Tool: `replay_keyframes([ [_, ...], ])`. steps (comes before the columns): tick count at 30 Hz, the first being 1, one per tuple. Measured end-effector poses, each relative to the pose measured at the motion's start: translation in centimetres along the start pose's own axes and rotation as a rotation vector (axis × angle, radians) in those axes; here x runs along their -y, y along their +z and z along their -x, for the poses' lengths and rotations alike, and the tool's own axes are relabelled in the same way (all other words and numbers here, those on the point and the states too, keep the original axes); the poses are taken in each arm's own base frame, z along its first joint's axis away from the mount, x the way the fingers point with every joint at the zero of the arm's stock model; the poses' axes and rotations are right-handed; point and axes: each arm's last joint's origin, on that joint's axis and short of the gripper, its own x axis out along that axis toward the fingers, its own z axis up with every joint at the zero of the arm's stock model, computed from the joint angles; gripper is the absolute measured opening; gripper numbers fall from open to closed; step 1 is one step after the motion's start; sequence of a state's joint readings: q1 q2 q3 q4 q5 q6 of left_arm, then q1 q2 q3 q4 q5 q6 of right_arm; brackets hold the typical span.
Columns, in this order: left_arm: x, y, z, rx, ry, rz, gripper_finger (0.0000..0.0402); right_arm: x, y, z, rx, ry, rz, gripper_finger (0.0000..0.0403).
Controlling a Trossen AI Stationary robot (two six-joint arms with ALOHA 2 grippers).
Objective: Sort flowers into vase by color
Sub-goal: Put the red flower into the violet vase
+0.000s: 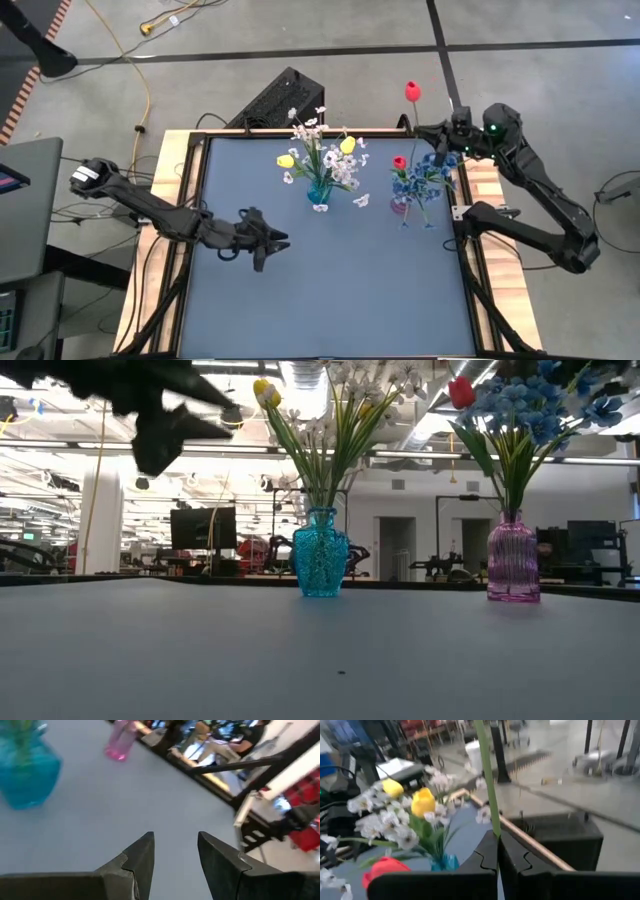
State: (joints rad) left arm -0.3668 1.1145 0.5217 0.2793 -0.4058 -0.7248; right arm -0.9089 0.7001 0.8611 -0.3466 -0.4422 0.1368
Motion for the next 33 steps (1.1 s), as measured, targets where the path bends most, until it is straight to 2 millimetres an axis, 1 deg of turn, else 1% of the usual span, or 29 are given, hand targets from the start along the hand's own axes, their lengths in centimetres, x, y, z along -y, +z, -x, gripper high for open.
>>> replay_keyframes([
  [5, -1.6, -1.4, 0.1, 0.022, 0.074, 0.005, 0.0139, -0.3, 0.7, -0.7, -0.075, 0.003, -0.023, 0.0025],
  [8, -2.0, -1.7, 0.2, 0.022, 0.085, -0.032, 0.0139, -0.9, 1.8, -0.7, -0.059, -0.016, 0.020, 0.0025],
  [11, -1.8, -1.6, 0.2, 0.040, 0.074, -0.073, 0.0139, -1.4, 2.3, -1.0, -0.063, -0.034, 0.030, 0.0025],
  [15, -1.6, -1.2, 0.2, 0.079, 0.064, -0.114, 0.0139, -1.3, 1.4, -1.3, -0.128, -0.091, 0.026, 0.0025],
  [18, -1.4, -1.0, 0.2, 0.099, 0.050, -0.117, 0.0139, -1.0, 0.5, -1.8, -0.177, -0.102, 0.031, 0.0025],
  [22, -1.4, -1.0, 0.2, 0.101, 0.051, -0.117, 0.0139, -0.9, 0.5, -2.2, -0.158, -0.100, 0.039, 0.0025],
  [26, -1.4, -1.0, 0.2, 0.102, 0.056, -0.120, 0.0139, -0.7, 0.1, -2.7, -0.175, -0.103, 0.035, 0.0025],
  [33, -1.4, -1.0, 0.2, 0.102, 0.058, -0.121, 0.0139, -0.9, -1.0, -3.1, -0.203, -0.091, 0.019, 0.0025],
])
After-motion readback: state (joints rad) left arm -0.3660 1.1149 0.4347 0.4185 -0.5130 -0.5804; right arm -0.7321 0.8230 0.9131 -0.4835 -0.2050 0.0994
